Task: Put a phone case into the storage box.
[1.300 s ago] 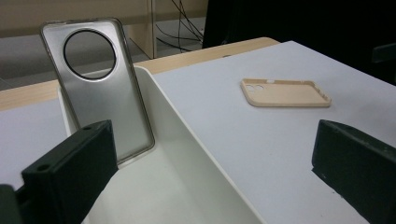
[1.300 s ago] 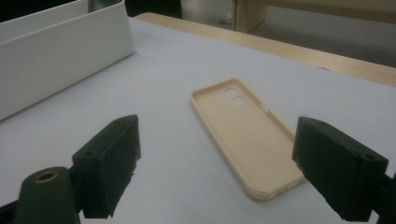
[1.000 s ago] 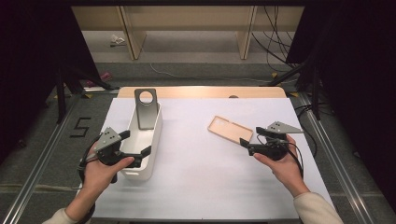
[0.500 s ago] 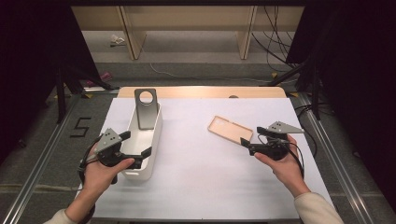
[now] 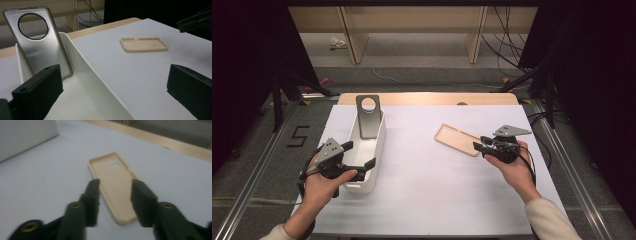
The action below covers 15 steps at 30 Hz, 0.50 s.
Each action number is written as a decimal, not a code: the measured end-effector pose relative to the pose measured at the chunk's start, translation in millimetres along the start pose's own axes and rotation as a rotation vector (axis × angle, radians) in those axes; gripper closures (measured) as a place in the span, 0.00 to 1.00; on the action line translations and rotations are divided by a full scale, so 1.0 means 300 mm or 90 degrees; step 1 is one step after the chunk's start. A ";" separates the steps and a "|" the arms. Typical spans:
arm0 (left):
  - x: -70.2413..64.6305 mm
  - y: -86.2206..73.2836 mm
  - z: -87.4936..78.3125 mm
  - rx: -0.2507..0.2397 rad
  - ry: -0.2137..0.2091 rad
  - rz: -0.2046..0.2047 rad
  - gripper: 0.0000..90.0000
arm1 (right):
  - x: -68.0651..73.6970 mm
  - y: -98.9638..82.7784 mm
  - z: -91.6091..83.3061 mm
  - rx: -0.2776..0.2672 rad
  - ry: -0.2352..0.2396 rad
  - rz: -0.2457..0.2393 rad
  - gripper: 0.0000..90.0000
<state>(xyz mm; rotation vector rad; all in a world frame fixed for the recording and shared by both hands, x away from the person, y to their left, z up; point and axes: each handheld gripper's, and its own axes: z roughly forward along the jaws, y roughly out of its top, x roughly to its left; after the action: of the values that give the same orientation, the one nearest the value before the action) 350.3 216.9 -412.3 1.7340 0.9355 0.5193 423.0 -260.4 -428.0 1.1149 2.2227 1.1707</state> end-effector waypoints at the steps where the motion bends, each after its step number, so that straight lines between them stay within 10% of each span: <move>1: -0.001 0.000 0.001 0.000 0.000 -0.001 0.00 | -0.002 0.002 0.007 0.014 -0.005 -0.002 0.86; 4: 0.000 -0.001 0.003 0.001 -0.002 -0.001 0.00 | -0.013 0.016 0.038 0.066 -0.006 -0.011 0.99; 15: -0.001 -0.001 0.001 -0.001 -0.003 -0.004 0.00 | -0.042 0.023 0.180 0.202 -0.036 -0.020 1.00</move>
<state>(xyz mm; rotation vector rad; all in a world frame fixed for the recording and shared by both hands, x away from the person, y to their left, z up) 350.1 216.5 -412.7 1.7300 0.9366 0.5125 468.7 -240.8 -453.5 1.2102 2.4284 0.7790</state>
